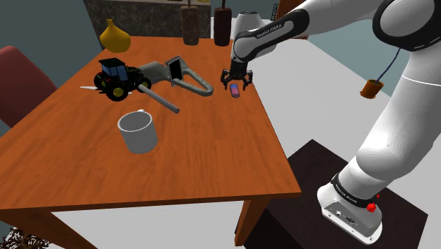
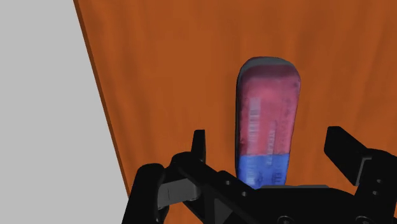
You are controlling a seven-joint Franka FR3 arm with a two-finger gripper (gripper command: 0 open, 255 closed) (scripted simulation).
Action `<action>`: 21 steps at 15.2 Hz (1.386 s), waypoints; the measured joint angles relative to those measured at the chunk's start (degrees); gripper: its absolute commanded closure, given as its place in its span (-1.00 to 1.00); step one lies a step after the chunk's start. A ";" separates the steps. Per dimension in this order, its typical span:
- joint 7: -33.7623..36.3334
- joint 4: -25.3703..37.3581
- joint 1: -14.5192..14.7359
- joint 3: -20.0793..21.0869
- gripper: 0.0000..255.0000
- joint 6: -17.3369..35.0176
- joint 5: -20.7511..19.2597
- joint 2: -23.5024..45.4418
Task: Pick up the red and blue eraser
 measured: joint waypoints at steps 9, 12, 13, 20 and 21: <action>0.08 0.20 -0.06 -0.15 1.00 0.40 -0.18 0.32; 0.06 0.18 -0.02 -0.09 1.00 0.26 -0.12 0.21; 0.02 0.44 0.01 -0.03 1.00 -0.29 -0.03 0.03; -0.45 3.16 -0.08 0.12 1.00 -4.97 0.56 -1.90; -0.42 3.53 -0.05 0.16 1.00 -5.64 0.63 -2.20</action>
